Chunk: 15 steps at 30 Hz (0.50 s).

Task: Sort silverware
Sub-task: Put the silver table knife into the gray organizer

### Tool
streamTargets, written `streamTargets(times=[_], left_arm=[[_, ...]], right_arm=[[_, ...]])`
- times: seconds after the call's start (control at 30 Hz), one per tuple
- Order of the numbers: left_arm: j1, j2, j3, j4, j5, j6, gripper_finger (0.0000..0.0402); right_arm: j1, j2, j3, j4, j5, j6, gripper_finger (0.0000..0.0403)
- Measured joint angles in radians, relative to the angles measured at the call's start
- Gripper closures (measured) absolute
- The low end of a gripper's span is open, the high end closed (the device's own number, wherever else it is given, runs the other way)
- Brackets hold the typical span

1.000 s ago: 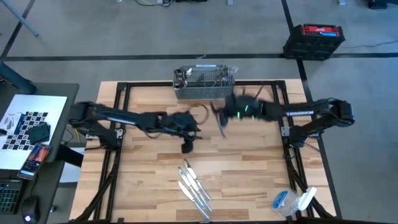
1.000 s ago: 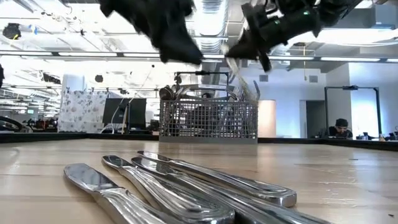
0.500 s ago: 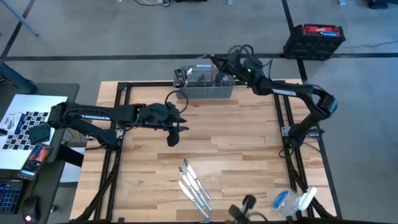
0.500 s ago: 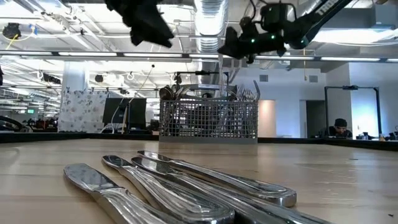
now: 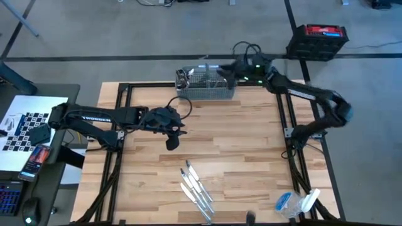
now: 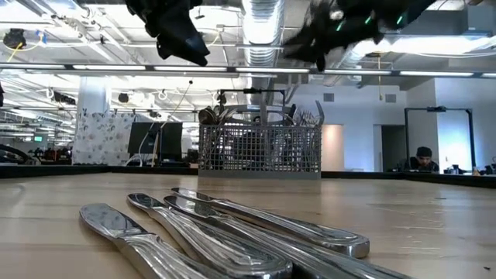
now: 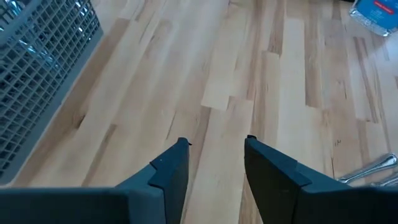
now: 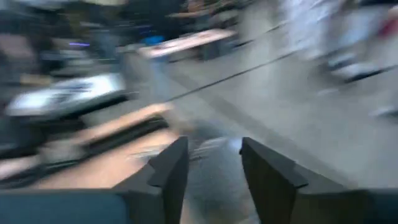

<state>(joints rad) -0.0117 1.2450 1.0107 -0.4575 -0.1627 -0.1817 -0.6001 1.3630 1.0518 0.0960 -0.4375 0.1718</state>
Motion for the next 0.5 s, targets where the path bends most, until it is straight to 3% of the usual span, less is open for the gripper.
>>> streamTargets(times=[0.07, 0.17, 0.37, 0.5], left_arm=[[-0.006, 0.008, 0.000, -0.001, 0.000, 0.009, 0.0264], [-0.016, 0.041, 0.000, 0.007, 0.007, -0.010, 0.0264], [-0.087, 0.184, 0.000, 0.011, 0.073, -0.013, 0.0264], [-0.156, 0.309, -0.001, 0.062, 0.080, -0.047, 0.0264]], right_arm=[[0.116, -0.038, -0.020, -0.179, -0.079, -0.007, 0.0232], [0.340, -0.044, -0.117, -0.312, -0.017, -0.045, 0.0232], [0.708, 0.048, -0.298, -0.140, 0.300, -0.011, 0.0261], [0.803, 0.136, -0.303, 0.050, 0.356, 0.026, 0.0303]])
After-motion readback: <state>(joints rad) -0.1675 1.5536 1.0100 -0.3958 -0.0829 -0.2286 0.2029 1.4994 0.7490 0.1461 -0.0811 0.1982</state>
